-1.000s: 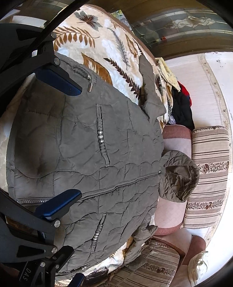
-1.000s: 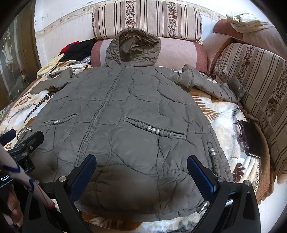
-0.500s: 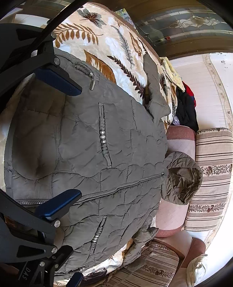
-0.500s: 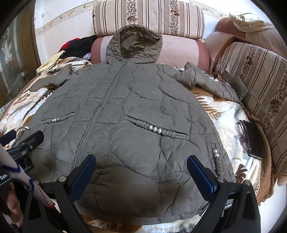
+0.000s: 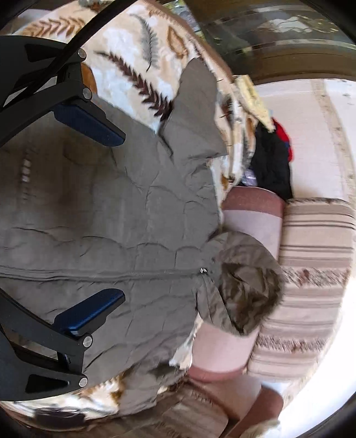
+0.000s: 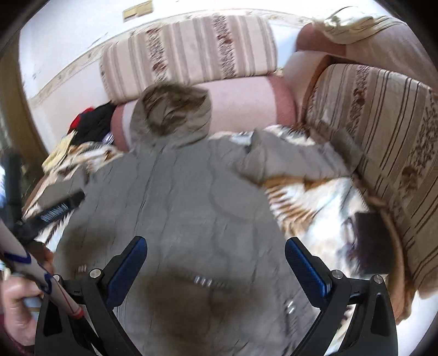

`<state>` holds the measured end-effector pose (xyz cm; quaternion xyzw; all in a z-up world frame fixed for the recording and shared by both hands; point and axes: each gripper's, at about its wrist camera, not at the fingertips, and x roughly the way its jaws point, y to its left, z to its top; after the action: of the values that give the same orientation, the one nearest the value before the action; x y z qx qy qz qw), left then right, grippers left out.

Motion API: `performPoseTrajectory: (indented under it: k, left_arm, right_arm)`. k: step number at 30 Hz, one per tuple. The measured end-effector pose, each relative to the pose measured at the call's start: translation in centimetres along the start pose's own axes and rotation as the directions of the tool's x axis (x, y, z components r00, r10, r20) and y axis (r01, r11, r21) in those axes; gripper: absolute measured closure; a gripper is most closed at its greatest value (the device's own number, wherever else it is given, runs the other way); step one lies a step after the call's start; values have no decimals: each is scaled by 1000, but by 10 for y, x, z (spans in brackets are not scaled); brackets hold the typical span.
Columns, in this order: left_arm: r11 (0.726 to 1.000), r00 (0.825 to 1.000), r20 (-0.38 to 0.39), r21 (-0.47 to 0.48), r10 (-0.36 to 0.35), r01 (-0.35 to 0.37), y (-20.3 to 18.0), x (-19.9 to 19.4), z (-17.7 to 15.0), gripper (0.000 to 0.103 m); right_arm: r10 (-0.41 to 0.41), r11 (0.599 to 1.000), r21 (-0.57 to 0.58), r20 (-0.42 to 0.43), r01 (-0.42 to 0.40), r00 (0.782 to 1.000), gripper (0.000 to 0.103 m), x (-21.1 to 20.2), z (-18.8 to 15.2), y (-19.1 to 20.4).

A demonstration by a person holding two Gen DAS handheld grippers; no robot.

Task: Fold large clothes
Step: 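Grasp the sleeve cuff nearest the right tool with the right tool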

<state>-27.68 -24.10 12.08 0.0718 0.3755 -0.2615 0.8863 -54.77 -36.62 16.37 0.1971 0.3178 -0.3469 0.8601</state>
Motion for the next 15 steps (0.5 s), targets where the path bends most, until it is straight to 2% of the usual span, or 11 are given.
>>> performPoseTrajectory:
  k: [2, 3, 4, 6, 7, 15]
  left_arm:
    - [999, 999, 0, 8, 36, -36, 6, 25, -5, 0]
    - [997, 997, -15, 11, 77, -77, 11, 36, -7, 0]
    - [996, 995, -54, 3, 85, -85, 16, 47, -5, 0]
    - [999, 994, -103, -35, 24, -27, 27, 59, 1, 0]
    - [999, 995, -98, -45, 14, -19, 32, 61, 5, 0]
    - [997, 996, -55, -40, 69, -72, 42, 69, 21, 0]
  right_arm:
    - [-4, 1000, 7, -5, 4, 1000, 1, 7, 21, -6]
    - [-7, 1000, 15, -15, 7, 1000, 1, 12, 29, -10]
    - [-10, 999, 30, -29, 11, 1000, 1, 19, 39, -15]
    - [-18, 998, 52, -47, 20, 999, 1, 34, 59, -24]
    - [-33, 997, 64, -57, 37, 998, 1, 46, 71, -31]
    - [-53, 982, 171, -146, 78, 988, 1, 116, 146, -86]
